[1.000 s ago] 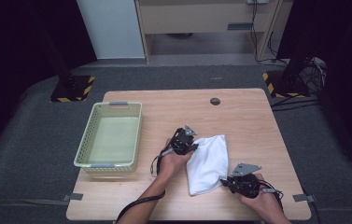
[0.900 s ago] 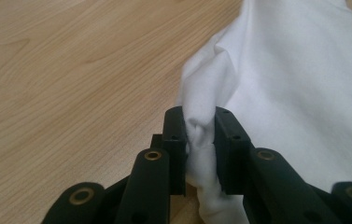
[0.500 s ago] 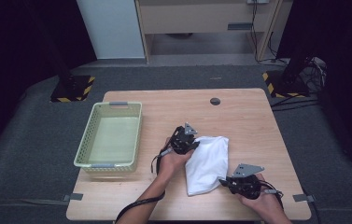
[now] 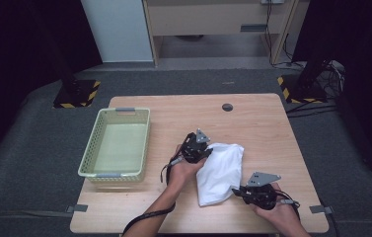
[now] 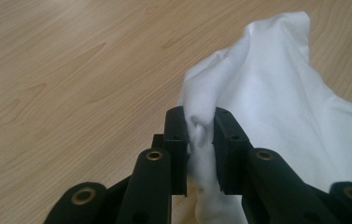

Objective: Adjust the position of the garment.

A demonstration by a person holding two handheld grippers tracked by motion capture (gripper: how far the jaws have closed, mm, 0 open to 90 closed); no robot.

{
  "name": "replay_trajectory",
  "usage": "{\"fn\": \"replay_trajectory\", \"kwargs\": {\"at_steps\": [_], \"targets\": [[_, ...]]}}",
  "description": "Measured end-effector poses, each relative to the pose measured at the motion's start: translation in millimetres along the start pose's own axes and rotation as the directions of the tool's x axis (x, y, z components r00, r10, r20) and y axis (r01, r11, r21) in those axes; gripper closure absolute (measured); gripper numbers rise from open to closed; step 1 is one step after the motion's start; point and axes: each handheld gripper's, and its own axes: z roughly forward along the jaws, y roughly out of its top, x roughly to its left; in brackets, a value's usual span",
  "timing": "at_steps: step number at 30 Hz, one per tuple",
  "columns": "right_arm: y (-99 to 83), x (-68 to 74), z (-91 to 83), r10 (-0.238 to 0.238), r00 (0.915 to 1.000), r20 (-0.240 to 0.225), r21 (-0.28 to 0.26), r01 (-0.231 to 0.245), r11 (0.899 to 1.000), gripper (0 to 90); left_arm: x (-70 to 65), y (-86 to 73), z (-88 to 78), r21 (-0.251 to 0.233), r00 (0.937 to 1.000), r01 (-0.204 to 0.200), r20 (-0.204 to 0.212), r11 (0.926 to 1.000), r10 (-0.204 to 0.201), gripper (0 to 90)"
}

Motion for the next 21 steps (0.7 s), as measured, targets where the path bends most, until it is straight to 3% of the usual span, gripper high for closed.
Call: {"fn": "replay_trajectory", "kwargs": {"at_steps": [21], "targets": [[8.6, 1.5, -10.2, -0.034, 0.9992, -0.021, -0.012, 0.033, 0.999, 81.3, -4.1, 9.4, -9.0, -0.016, 0.9998, -0.020, 0.006, 0.9997, 0.020, 77.7]]}}
